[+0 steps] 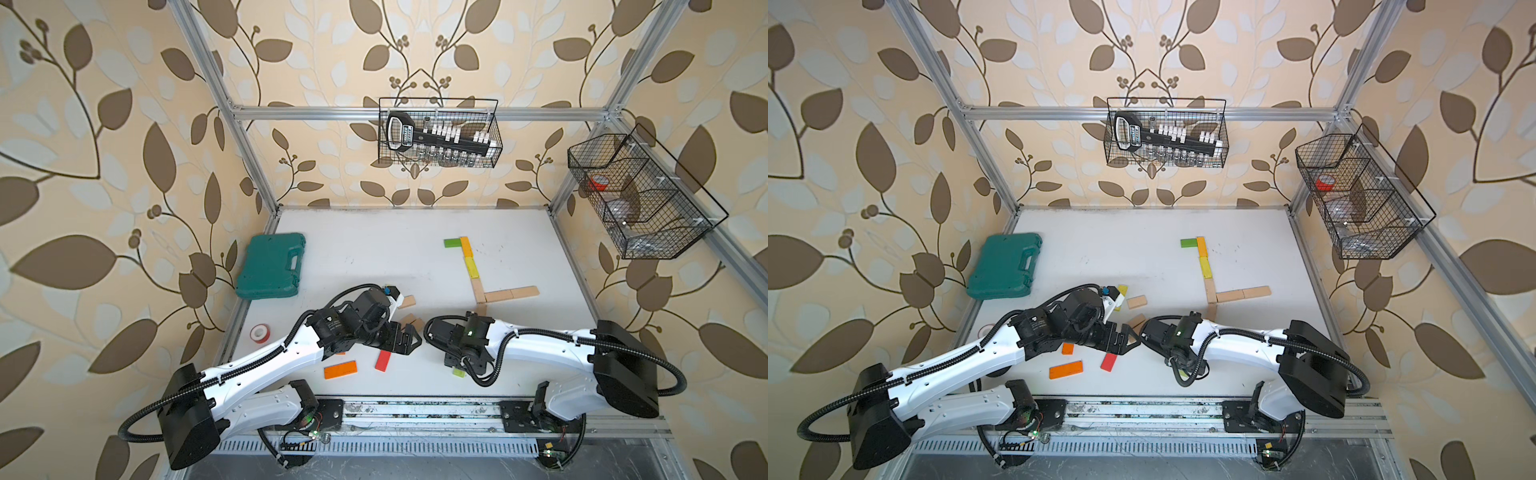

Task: Assemble a giraffe with building blocks
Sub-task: Pick up the building block from the center of the board.

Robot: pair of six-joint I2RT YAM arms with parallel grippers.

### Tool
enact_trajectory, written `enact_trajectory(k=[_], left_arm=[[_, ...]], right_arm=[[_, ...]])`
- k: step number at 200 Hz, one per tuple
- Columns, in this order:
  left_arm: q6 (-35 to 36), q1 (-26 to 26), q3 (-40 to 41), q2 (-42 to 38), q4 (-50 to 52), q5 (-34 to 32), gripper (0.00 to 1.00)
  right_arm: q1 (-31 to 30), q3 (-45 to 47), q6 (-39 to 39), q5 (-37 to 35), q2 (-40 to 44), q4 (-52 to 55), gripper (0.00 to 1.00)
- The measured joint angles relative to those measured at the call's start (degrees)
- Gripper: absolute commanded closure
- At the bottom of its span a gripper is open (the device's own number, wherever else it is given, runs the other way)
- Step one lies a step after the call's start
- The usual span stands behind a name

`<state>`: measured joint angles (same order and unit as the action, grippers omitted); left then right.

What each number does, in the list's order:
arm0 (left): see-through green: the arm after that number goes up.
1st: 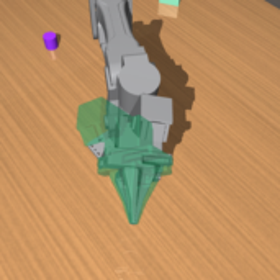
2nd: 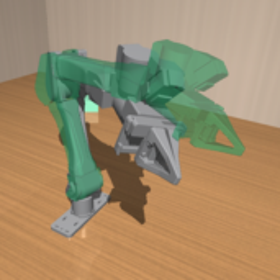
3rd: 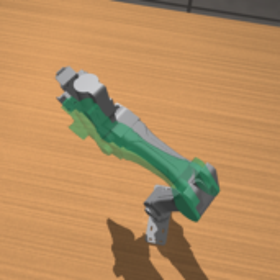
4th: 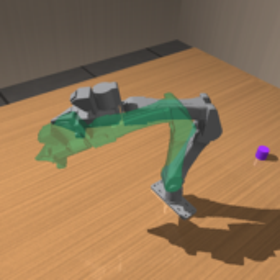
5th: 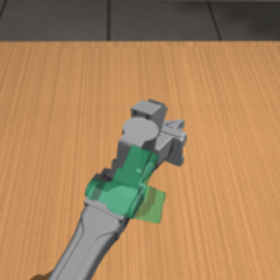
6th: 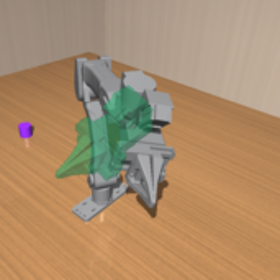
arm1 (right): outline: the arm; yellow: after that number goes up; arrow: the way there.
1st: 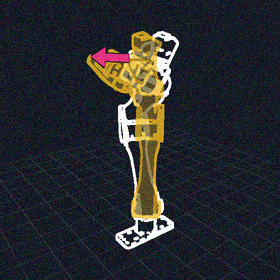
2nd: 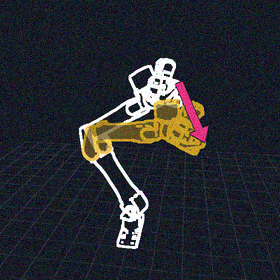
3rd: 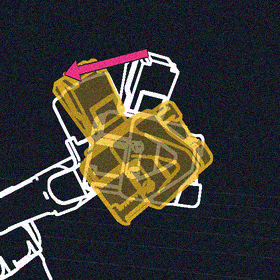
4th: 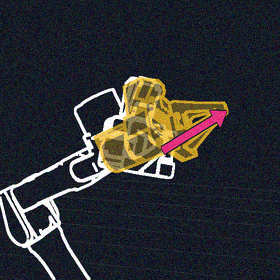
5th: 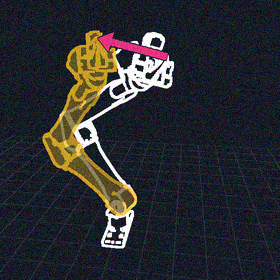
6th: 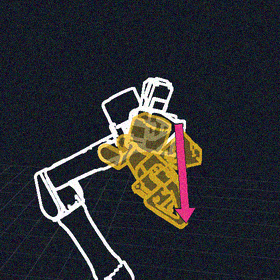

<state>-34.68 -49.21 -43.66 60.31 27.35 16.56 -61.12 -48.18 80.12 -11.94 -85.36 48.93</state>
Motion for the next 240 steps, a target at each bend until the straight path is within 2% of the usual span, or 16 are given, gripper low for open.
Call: enact_trajectory(k=[47,125,164,179,205,240], left_arm=[[0.0,0.0,0.9,-0.7,0.1,0.0,0.01],[0.0,0.0,0.9,-0.5,-0.1,0.0,0.01],[0.0,0.0,0.9,1.1,-0.5,0.9,0.02],[0.0,0.0,0.9,1.5,-0.6,1.1,0.02],[0.0,0.0,0.9,2.1,-0.7,1.3,0.02],[0.2,0.0,0.8,3.4,-1.2,1.3,0.02]], right_arm=[[0.0,1.4,0.1,1.2,-3.7,-4.3,0.5],[0.0,2.9,0.2,1.7,-2.6,-7.1,0.64],[0.0,3.7,0.7,1.7,-1.3,-7.3,0.85],[0.5,4.2,0.7,2.0,-0.7,-7.3,0.88],[5.7,4.3,-0.1,3.2,3.0,-5.5,0.89],[19.5,-0.9,-1.9,1.4,14.6,0.0,0.89]])
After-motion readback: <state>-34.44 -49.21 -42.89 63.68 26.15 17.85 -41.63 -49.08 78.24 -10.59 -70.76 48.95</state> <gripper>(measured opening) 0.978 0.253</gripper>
